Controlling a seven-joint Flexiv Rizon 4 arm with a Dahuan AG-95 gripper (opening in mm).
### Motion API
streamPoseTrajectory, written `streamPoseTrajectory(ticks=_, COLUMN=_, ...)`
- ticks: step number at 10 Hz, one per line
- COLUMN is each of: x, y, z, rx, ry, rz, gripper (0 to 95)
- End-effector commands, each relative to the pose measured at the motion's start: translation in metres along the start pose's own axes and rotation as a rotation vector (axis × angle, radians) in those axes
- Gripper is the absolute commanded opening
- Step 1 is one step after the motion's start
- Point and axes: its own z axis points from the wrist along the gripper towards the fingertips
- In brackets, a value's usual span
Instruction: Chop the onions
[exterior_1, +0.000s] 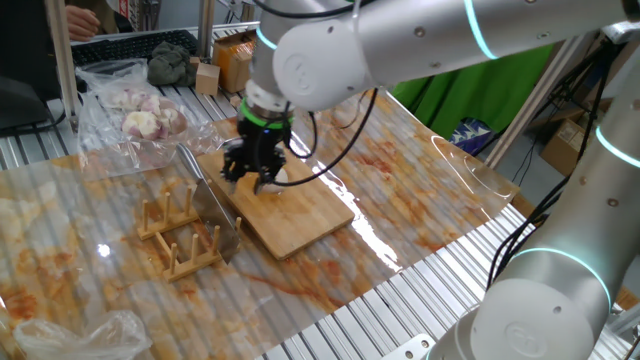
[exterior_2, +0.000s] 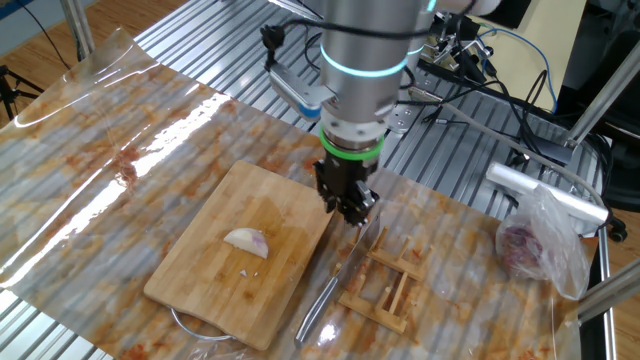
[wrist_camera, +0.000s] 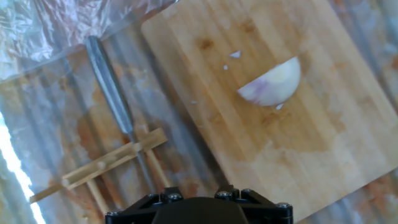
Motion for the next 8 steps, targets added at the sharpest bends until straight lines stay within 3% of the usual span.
streamPoseTrajectory(ticks=1, x=0.002, y=0.008, z=0.002, rx=-0.001, ry=0.002, rz=0.009, gripper=38.0)
streamPoseTrajectory(ticks=5, x=0.006, y=0.023, z=0.01, rx=0.002, ry=0.002, rz=0.012, gripper=38.0)
streamPoseTrajectory(ticks=8, x=0.004, y=0.025, z=0.008, rx=0.001, ry=0.019, rz=0.002, gripper=38.0)
